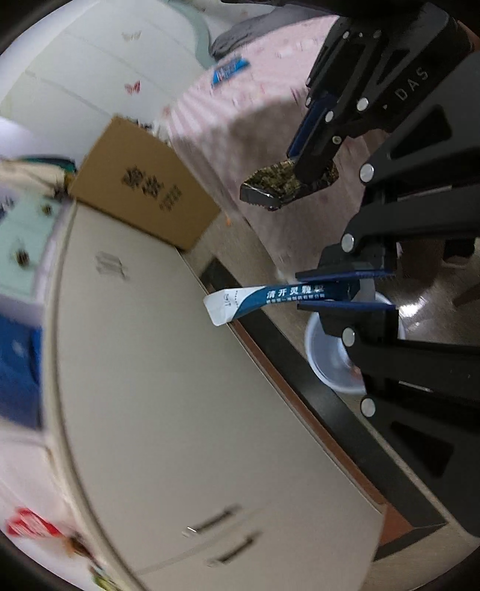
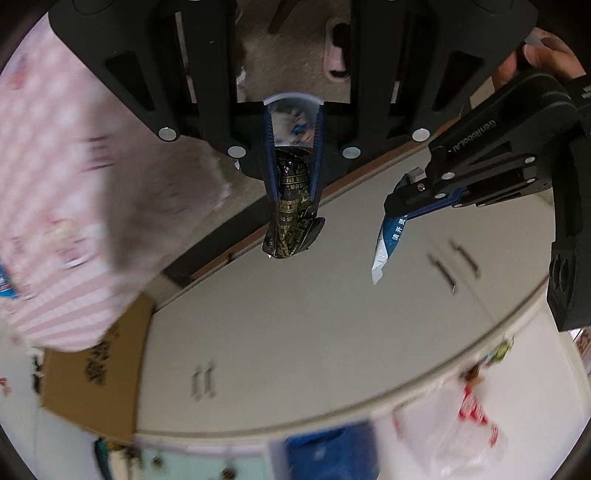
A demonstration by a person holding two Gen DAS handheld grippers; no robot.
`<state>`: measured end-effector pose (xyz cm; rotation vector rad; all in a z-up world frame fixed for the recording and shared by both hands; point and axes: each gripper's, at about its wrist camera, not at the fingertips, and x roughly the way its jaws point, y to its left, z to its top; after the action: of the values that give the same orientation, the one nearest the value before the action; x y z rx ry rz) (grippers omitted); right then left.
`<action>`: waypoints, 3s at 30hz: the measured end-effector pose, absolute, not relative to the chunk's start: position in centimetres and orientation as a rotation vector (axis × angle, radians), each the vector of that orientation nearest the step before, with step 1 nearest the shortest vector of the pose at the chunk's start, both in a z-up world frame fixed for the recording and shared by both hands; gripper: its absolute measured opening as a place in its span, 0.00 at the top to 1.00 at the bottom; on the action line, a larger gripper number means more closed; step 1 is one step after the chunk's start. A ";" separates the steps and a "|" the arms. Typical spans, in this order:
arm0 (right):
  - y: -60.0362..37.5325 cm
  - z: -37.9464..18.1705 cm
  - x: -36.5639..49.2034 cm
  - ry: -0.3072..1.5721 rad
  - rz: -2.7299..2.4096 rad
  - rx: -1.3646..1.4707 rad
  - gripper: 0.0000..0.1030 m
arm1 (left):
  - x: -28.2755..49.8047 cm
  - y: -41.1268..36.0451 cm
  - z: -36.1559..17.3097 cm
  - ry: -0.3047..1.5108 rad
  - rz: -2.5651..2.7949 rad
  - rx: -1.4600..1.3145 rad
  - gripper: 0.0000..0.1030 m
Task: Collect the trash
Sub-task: 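Carry the gold wrapper and blue tube down over the trash bin, then open the right gripper over the bin, then open the left gripper, then move both grippers back up to the table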
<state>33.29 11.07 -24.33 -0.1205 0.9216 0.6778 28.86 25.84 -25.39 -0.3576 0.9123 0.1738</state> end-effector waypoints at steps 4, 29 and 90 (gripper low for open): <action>14.5 -28.4 33.1 0.998 0.715 -0.142 0.83 | 27.8 28.8 -30.0 0.986 0.225 -0.413 0.91; 16.8 -39.6 35.8 1.134 0.626 -0.080 0.52 | 30.3 30.0 -41.6 1.185 0.277 -0.455 0.90; -1.0 -15.6 30.6 0.652 0.624 0.197 0.44 | 28.2 18.9 -17.2 0.753 0.263 -0.249 0.31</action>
<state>30.64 -1.03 -15.56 0.1970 0.6518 0.6240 28.19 18.92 -17.16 -0.2494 0.7530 0.2634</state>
